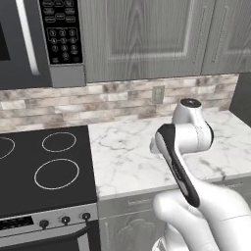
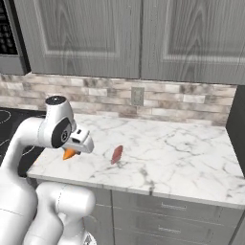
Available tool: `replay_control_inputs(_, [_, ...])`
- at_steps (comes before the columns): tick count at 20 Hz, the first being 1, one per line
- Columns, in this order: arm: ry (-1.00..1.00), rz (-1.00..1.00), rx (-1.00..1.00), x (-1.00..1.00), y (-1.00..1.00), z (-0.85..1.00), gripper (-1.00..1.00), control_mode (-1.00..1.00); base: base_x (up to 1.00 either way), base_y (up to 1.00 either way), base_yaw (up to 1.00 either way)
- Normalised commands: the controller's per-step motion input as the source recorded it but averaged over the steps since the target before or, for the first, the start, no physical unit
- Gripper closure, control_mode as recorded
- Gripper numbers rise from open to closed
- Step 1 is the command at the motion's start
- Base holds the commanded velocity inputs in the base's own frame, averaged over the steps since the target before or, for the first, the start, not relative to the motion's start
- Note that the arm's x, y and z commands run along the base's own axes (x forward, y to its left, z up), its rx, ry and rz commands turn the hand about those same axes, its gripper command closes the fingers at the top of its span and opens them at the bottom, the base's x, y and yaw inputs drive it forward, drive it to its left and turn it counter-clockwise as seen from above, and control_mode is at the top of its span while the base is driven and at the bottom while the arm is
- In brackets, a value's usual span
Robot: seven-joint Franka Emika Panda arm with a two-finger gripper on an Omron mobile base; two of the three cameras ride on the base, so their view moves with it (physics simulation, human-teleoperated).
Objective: Open the fridge, remove the orange, carrot, and steak, and place them on any counter.
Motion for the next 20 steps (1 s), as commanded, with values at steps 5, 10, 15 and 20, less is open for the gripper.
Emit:
replay_control_inputs(5, [0.00, 0.00, -0.02, 0.73, 0.03, -0.78, 1.00, -1.00, 0.00, 0.00, 0.00])
replay_control_inputs(10, [0.00, 0.00, -0.02, 0.66, 0.03, -0.67, 1.00, -1.00, 0.00, 0.00, 0.00])
replay_control_inputs(15, [0.04, 0.00, 0.00, 0.48, 0.00, -0.30, 1.00, -1.00, 0.00, 0.00, 0.00])
replay_control_inputs(20, [0.02, 0.00, 0.00, 0.48, 0.00, -0.22, 1.00, -1.00, 0.00, 0.00, 0.00])
